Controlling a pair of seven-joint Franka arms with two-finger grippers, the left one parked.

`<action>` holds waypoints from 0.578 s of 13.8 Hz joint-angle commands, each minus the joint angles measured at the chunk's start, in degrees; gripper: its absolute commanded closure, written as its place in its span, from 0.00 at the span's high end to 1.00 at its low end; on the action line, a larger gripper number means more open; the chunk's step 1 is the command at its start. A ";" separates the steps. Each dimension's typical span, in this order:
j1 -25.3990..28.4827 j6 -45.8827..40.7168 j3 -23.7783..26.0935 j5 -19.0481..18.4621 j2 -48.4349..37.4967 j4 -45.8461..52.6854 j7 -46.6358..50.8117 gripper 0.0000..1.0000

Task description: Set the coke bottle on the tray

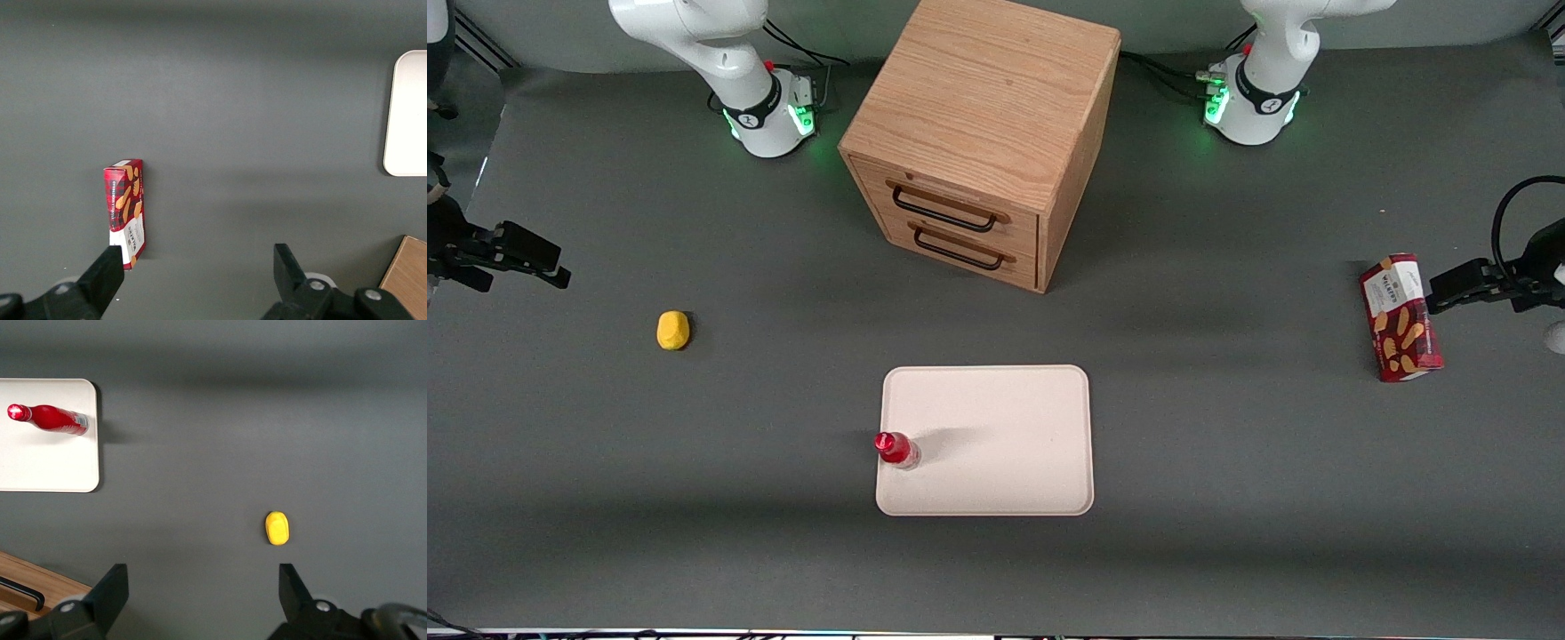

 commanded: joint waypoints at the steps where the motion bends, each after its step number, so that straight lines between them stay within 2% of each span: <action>1: 0.29 0.41 -0.13 1.12 -0.04 0.32 -0.97 1.00; 8: 1.08 0.58 -0.49 1.12 -0.48 0.14 -0.53 1.00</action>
